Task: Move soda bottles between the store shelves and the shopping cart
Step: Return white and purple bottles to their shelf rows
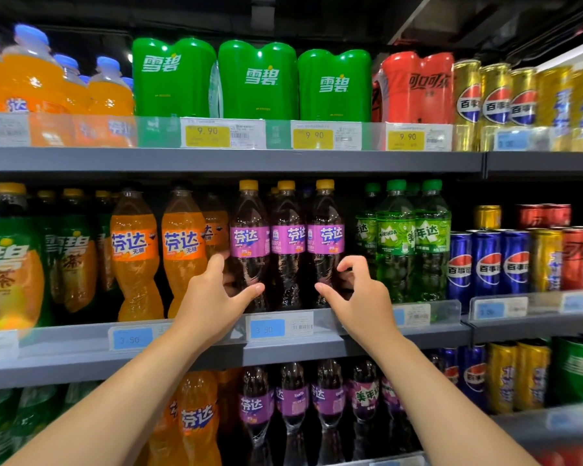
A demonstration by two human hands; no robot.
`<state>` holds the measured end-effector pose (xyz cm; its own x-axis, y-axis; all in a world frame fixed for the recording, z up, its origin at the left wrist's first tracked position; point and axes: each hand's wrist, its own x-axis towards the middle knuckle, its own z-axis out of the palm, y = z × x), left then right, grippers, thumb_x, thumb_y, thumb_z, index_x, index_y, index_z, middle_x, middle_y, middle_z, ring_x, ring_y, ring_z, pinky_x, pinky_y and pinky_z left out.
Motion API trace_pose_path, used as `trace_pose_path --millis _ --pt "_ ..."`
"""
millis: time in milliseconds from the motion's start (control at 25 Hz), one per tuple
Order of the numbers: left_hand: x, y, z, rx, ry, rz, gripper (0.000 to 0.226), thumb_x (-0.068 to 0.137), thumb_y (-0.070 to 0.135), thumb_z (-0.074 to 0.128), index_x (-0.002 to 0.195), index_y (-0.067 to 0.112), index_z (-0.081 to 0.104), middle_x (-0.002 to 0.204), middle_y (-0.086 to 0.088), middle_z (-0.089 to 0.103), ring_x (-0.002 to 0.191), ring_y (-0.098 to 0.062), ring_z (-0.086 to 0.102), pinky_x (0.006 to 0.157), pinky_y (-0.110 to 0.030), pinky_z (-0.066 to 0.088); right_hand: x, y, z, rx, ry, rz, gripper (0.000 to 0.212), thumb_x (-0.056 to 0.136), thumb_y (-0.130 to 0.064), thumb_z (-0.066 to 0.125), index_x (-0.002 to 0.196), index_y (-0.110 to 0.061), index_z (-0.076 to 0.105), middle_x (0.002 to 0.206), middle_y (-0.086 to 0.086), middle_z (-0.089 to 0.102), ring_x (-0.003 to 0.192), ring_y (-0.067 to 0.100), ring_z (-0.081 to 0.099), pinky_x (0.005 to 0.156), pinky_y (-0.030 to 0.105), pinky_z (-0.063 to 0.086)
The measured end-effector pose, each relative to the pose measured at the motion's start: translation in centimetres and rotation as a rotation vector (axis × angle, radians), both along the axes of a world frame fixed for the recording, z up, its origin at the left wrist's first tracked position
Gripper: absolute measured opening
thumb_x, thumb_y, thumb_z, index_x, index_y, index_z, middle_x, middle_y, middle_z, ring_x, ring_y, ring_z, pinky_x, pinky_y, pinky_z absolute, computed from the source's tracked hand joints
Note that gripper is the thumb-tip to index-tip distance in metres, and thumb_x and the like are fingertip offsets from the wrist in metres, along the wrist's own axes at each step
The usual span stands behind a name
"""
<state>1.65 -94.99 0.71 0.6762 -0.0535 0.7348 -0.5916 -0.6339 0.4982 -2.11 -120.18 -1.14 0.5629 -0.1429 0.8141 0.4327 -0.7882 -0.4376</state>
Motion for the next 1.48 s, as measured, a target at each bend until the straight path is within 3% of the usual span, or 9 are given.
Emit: trace_pose_path --millis 320,480,720,840,920,1080,1240,1400,1480 --pt "-0.8 -0.1 -0.3 0.021 0.008 -0.062 0.054 0.087 0.043 0.073 0.126 0.020 0.044 0.098 0.016 0.061 0.078 0.005 0.059 0.055 -0.005 0.044 0.2 -0.2 -0.1 0.056 0.017 -0.016 0.040 0.082 -0.046 0.077 0.086 -0.032 0.041 0.071 -0.003 0.060 0.061 0.012 0.056 0.056 0.028 0.045" --pt "-0.6 0.1 -0.3 0.034 0.055 -0.083 0.062 0.086 0.045 0.074 0.132 0.017 0.043 0.113 0.002 0.070 0.097 -0.012 0.068 0.065 -0.011 0.048 -0.3 0.2 0.1 0.035 0.036 -0.007 0.040 0.082 -0.048 0.076 0.078 -0.034 0.039 0.063 0.001 0.057 0.053 0.016 0.051 0.051 0.026 0.041" --pt "-1.7 0.1 -0.2 0.022 0.090 -0.028 0.079 0.091 0.053 0.064 0.148 0.010 0.030 0.093 0.011 0.062 0.072 0.000 0.057 0.055 -0.012 0.040 -2.6 0.6 0.5 0.048 -0.037 0.014 0.032 0.085 -0.033 0.080 0.098 -0.018 0.055 0.104 -0.005 0.054 0.097 0.009 0.055 0.086 0.020 0.050" --pt "-2.8 0.2 -0.7 -0.010 0.090 0.038 0.072 0.096 0.043 0.060 0.151 0.010 0.025 0.125 -0.017 0.064 0.102 -0.029 0.066 0.076 -0.030 0.052 -5.4 -0.7 -0.1 0.079 -0.155 -0.007 0.031 0.087 -0.023 0.078 0.106 -0.017 0.054 0.116 -0.004 0.053 0.111 0.010 0.054 0.095 0.025 0.049" --pt "-4.3 -0.4 -1.5 -0.072 -0.071 0.071 0.054 0.098 0.032 0.059 0.141 0.007 0.039 0.134 -0.017 0.054 0.116 -0.028 0.057 0.091 -0.038 0.051 -7.0 -2.6 -0.3 0.123 -0.194 -0.042 0.031 0.087 -0.017 0.076 0.108 -0.017 0.054 0.118 -0.003 0.054 0.114 0.013 0.056 0.098 0.030 0.050" --pt "-7.8 -4.9 -2.0 -0.022 -0.496 -0.148 0.033 0.088 0.022 0.056 0.113 0.000 0.055 0.121 -0.015 0.053 0.115 -0.018 0.048 0.104 -0.021 0.037 -8.4 -6.7 -0.1 0.237 -0.123 -0.106 0.037 0.089 -0.018 0.073 0.117 -0.025 0.049 0.125 -0.010 0.052 0.119 0.011 0.052 0.104 0.034 0.047" --pt "-9.3 -12.3 -0.3 0.090 -0.362 -0.380 0.043 0.092 0.023 0.057 0.130 0.003 0.050 0.135 -0.012 0.051 0.127 -0.016 0.046 0.111 -0.010 0.026 -7.1 -10.7 1.4 0.317 -0.001 -0.128 0.054 0.089 -0.028 0.075 0.130 -0.033 0.039 0.130 -0.016 0.041 0.121 0.007 0.043 0.102 0.028 0.039" --pt "-8.4 -17.8 0.7 0.005 -0.157 -0.342 0.065 0.097 0.030 0.061 0.151 0.013 0.030 0.158 -0.001 0.030 0.137 0.002 0.026 0.102 0.005 0.010 -5.3 -13.8 2.4 0.340 0.006 -0.138 0.070 0.086 -0.035 0.078 0.140 -0.031 0.033 0.134 -0.015 0.041 0.122 0.004 0.041 0.099 0.021 0.034" --pt "-7.5 -19.5 0.9 -0.031 -0.083 -0.312 0.073 0.097 0.039 0.060 0.155 0.021 0.019 0.163 0.005 0.019 0.144 -0.001 0.020 0.102 0.000 0.010 -4.6 -14.7 2.9 0.360 -0.009 -0.120 0.073 0.085 -0.036 0.079 0.142 -0.031 0.034 0.133 -0.016 0.041 0.123 0.005 0.043 0.102 0.025 0.038"
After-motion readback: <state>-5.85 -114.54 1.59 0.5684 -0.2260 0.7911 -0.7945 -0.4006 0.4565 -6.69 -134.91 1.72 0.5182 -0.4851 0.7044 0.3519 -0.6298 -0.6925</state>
